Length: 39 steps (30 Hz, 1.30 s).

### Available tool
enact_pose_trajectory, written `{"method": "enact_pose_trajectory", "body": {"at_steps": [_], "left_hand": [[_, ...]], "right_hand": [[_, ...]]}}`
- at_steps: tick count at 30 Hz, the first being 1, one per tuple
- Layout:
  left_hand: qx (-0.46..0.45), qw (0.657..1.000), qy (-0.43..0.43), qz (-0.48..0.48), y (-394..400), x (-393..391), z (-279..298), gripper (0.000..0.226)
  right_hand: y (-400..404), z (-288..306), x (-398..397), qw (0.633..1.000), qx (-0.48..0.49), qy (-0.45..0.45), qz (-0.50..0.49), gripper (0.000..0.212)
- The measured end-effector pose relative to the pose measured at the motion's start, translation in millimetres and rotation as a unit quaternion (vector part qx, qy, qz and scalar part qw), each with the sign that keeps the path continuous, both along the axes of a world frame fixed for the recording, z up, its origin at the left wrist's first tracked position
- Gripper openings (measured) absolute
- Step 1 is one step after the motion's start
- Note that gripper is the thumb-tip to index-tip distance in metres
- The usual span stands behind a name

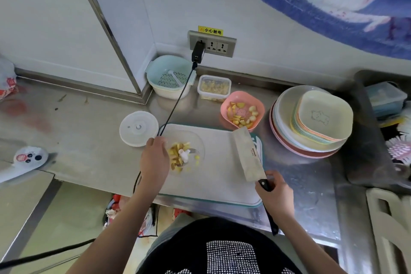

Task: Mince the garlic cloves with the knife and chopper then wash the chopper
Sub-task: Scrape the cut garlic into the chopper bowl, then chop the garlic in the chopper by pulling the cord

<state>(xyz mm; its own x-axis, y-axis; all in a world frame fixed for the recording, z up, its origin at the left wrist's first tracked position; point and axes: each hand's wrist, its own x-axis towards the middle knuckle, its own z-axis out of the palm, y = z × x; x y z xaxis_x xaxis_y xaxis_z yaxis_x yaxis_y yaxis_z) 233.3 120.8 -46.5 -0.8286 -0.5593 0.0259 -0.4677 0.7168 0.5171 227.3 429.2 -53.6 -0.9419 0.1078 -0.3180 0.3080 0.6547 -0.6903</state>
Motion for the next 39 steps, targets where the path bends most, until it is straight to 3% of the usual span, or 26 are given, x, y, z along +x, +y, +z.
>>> {"method": "enact_pose_trajectory", "body": {"at_steps": [3,7,18,21,25,30,33,37,39], "left_hand": [[0.032,0.997,0.023,-0.062,18,-19,-4,0.02],[0.063,0.993,-0.014,-0.098,36,-41,-12,0.019],[0.129,0.978,-0.048,-0.156,31,-65,-27,0.013],[0.132,0.98,-0.046,-0.145,25,-66,-22,0.016],[0.07,0.993,0.024,-0.091,3,-55,-14,0.018],[-0.027,0.997,0.068,-0.018,-47,-42,-15,0.025],[-0.073,0.997,-0.001,0.03,-75,-41,-23,0.045],[-0.017,0.979,-0.202,0.004,-99,-47,-30,0.076],[0.006,0.969,-0.247,-0.01,-107,-52,-33,0.097]], "right_hand": [[16,1,6,0.999,0.034,0.009,0.008,0.028],[39,-6,9,0.995,0.092,-0.023,0.012,0.024],[36,-30,-16,0.983,0.159,-0.053,0.07,0.045],[7,-13,-23,0.979,0.181,0.03,0.089,0.052],[-73,10,-40,0.942,0.11,0.178,0.261,0.048],[-147,26,-66,0.927,0.085,0.176,0.32,0.034],[-162,27,-66,0.93,0.086,0.156,0.321,0.033],[-171,22,-59,0.932,0.065,0.14,0.327,0.033],[-174,23,-57,0.936,0.064,0.133,0.32,0.034]]}}
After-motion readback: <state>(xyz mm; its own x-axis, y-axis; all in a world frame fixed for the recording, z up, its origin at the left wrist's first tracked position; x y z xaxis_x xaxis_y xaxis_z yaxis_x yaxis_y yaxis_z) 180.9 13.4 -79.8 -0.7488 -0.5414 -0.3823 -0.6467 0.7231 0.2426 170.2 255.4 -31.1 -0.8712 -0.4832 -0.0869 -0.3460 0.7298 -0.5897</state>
